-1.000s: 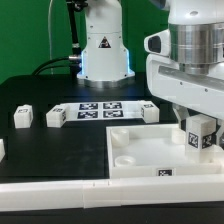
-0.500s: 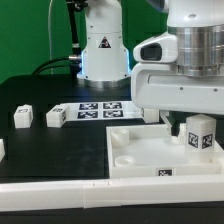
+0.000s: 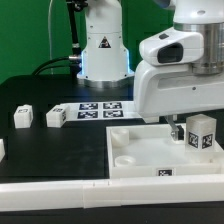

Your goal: Assemble one leg

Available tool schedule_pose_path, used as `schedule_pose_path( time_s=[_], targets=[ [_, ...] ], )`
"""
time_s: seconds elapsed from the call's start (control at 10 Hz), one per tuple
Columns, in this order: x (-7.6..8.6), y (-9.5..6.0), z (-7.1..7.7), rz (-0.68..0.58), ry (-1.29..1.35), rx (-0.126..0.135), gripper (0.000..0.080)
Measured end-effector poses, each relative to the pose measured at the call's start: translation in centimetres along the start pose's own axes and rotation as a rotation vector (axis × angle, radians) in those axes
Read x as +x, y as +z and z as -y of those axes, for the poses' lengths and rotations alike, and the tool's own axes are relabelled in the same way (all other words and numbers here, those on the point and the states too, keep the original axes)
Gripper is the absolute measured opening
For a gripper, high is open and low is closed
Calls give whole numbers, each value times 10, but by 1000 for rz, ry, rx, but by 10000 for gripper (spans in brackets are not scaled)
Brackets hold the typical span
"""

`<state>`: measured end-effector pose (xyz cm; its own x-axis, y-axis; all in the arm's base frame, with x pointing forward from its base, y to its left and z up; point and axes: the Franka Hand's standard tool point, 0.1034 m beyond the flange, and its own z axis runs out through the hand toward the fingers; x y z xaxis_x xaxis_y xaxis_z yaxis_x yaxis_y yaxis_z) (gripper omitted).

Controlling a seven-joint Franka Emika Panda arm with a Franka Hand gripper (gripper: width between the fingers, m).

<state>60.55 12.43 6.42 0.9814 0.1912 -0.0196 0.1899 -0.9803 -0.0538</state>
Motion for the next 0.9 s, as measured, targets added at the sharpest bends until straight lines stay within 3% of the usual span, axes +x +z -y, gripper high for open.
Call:
schedule_pose_path(
  time_s=[0.2,0.4,0.6,0.7,0.8,0.9],
  targets=[
    [2,1,-6,5,-192,-11,649],
    [2,1,-6,5,-191,-11,649],
    [2,1,-7,5,-191,-11,396],
    [2,1,-7,5,-191,-11,396],
    [2,1,-6,5,-174,-10,288],
    [2,1,-7,5,-141,-10,289]
  ],
)
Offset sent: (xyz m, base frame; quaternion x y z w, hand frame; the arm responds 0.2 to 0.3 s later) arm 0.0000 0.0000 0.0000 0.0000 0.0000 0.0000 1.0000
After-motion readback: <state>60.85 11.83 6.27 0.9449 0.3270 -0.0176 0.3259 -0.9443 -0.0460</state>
